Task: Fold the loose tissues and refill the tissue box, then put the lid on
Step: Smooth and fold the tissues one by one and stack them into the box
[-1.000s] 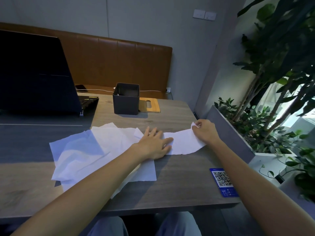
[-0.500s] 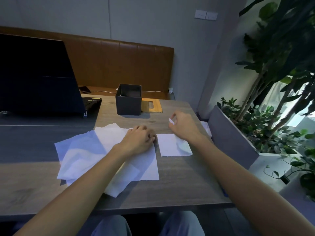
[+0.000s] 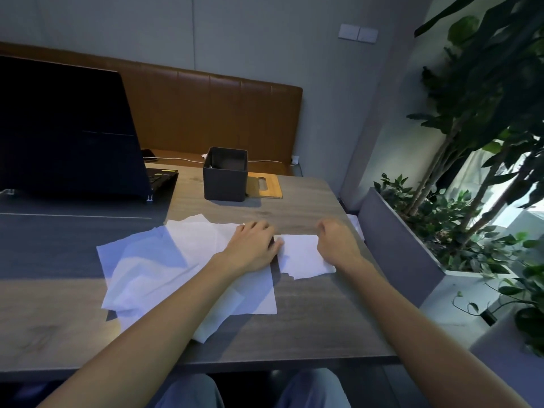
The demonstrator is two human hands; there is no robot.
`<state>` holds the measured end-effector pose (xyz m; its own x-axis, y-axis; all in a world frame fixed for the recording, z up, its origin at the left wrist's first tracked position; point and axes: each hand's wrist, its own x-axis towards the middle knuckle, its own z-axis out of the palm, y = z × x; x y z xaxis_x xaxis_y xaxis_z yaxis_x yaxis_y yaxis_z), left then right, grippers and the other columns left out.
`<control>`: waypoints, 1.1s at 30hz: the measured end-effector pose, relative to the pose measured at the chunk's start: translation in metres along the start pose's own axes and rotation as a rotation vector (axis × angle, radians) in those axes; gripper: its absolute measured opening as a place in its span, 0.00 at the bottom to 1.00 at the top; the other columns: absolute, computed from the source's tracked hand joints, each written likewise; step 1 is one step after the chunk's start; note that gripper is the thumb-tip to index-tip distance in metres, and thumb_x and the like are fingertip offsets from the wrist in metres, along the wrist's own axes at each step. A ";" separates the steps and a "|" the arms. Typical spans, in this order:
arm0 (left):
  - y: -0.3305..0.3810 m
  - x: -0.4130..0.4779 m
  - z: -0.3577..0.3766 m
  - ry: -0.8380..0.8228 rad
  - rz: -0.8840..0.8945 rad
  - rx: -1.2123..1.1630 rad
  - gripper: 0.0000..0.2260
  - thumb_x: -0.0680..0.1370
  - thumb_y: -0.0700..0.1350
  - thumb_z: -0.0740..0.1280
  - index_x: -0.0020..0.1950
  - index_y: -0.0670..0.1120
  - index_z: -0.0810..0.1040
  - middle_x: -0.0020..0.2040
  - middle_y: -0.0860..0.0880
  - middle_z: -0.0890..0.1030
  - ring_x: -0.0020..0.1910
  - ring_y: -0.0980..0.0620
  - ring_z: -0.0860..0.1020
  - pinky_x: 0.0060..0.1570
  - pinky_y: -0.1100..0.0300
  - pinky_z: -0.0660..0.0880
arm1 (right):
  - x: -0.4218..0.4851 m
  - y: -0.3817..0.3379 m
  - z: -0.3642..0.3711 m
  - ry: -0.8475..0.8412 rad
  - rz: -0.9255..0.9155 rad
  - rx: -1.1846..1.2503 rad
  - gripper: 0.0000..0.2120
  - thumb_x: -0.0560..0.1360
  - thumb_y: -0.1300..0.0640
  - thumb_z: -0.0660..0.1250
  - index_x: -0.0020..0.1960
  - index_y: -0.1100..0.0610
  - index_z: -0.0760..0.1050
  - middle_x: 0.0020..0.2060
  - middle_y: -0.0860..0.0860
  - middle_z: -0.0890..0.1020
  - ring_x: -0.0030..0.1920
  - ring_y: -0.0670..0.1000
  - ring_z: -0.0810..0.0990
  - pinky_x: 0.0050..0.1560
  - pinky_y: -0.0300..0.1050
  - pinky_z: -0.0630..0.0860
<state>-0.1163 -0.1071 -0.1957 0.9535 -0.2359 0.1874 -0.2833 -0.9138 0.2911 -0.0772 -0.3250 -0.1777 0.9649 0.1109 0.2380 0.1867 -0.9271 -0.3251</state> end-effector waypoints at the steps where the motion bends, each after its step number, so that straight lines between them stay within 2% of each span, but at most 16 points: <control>1: 0.002 0.003 0.001 -0.012 -0.006 0.001 0.17 0.84 0.56 0.54 0.61 0.49 0.77 0.65 0.48 0.76 0.63 0.46 0.71 0.65 0.51 0.66 | 0.000 0.007 0.003 -0.046 -0.036 0.025 0.10 0.77 0.68 0.60 0.45 0.58 0.78 0.43 0.54 0.77 0.46 0.56 0.76 0.46 0.45 0.70; 2: 0.003 0.006 0.001 -0.023 -0.015 -0.004 0.17 0.84 0.56 0.55 0.62 0.49 0.78 0.65 0.48 0.76 0.64 0.47 0.71 0.65 0.51 0.65 | 0.000 0.011 0.004 -0.099 -0.060 0.063 0.10 0.78 0.67 0.60 0.46 0.57 0.79 0.46 0.55 0.77 0.49 0.56 0.76 0.50 0.47 0.71; 4: 0.005 0.011 0.001 -0.044 -0.026 -0.006 0.18 0.82 0.59 0.59 0.62 0.50 0.80 0.64 0.49 0.76 0.65 0.46 0.70 0.66 0.50 0.65 | 0.001 0.015 0.003 -0.155 -0.101 0.088 0.13 0.79 0.64 0.61 0.60 0.60 0.79 0.57 0.56 0.79 0.59 0.57 0.76 0.62 0.50 0.71; 6: 0.007 0.017 0.001 -0.055 -0.028 0.009 0.19 0.80 0.61 0.63 0.63 0.50 0.80 0.62 0.49 0.76 0.64 0.45 0.70 0.64 0.51 0.66 | 0.004 0.016 0.003 -0.178 -0.122 0.077 0.15 0.79 0.62 0.63 0.64 0.62 0.78 0.61 0.58 0.80 0.62 0.58 0.75 0.64 0.51 0.70; 8: 0.008 0.022 0.000 -0.050 -0.038 0.009 0.19 0.78 0.62 0.67 0.61 0.50 0.81 0.59 0.50 0.77 0.61 0.46 0.71 0.61 0.52 0.68 | 0.007 0.014 0.005 -0.187 -0.139 0.099 0.12 0.79 0.61 0.64 0.60 0.63 0.79 0.57 0.58 0.81 0.59 0.58 0.76 0.61 0.52 0.72; 11: 0.009 0.030 0.000 -0.037 -0.079 -0.027 0.16 0.76 0.60 0.70 0.56 0.50 0.83 0.54 0.51 0.79 0.56 0.48 0.74 0.58 0.52 0.73 | 0.012 0.014 0.009 -0.181 -0.151 0.150 0.08 0.79 0.58 0.65 0.53 0.60 0.81 0.49 0.54 0.82 0.51 0.54 0.78 0.54 0.49 0.74; 16: 0.011 0.038 -0.004 -0.035 -0.194 -0.244 0.05 0.79 0.50 0.71 0.47 0.51 0.83 0.44 0.52 0.81 0.47 0.53 0.79 0.52 0.54 0.81 | 0.014 0.013 0.007 -0.158 -0.100 0.235 0.07 0.78 0.57 0.67 0.51 0.59 0.82 0.47 0.51 0.84 0.49 0.50 0.80 0.51 0.44 0.74; 21: 0.011 0.041 -0.006 0.025 -0.219 -0.193 0.04 0.80 0.44 0.70 0.52 0.47 0.84 0.46 0.50 0.80 0.47 0.51 0.78 0.51 0.56 0.80 | 0.015 0.016 0.006 -0.179 -0.091 0.251 0.07 0.78 0.58 0.67 0.52 0.58 0.82 0.48 0.49 0.83 0.50 0.47 0.79 0.52 0.40 0.73; 25: 0.012 0.043 -0.007 0.029 -0.204 -0.162 0.05 0.80 0.42 0.68 0.51 0.46 0.84 0.49 0.48 0.82 0.48 0.50 0.78 0.46 0.59 0.76 | 0.017 0.014 0.007 -0.179 -0.093 0.238 0.04 0.77 0.58 0.68 0.46 0.56 0.81 0.46 0.50 0.83 0.49 0.50 0.80 0.55 0.48 0.78; 30: 0.014 0.042 -0.005 0.008 -0.199 -0.124 0.07 0.80 0.43 0.69 0.57 0.47 0.82 0.53 0.48 0.81 0.51 0.49 0.79 0.53 0.56 0.80 | 0.018 0.014 0.006 -0.192 -0.070 0.231 0.05 0.78 0.58 0.67 0.44 0.53 0.78 0.46 0.50 0.82 0.49 0.50 0.79 0.55 0.47 0.78; 33: 0.014 0.041 0.001 0.107 -0.069 -0.035 0.09 0.81 0.45 0.66 0.60 0.49 0.79 0.59 0.49 0.78 0.59 0.48 0.75 0.61 0.53 0.73 | 0.020 0.017 0.009 -0.176 -0.067 0.245 0.02 0.77 0.60 0.67 0.47 0.55 0.78 0.46 0.49 0.82 0.49 0.50 0.79 0.52 0.44 0.75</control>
<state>-0.0813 -0.1297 -0.1851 0.9552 -0.1342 0.2638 -0.2221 -0.9141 0.3392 -0.0532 -0.3358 -0.1866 0.9621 0.2493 0.1107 0.2693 -0.8039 -0.5303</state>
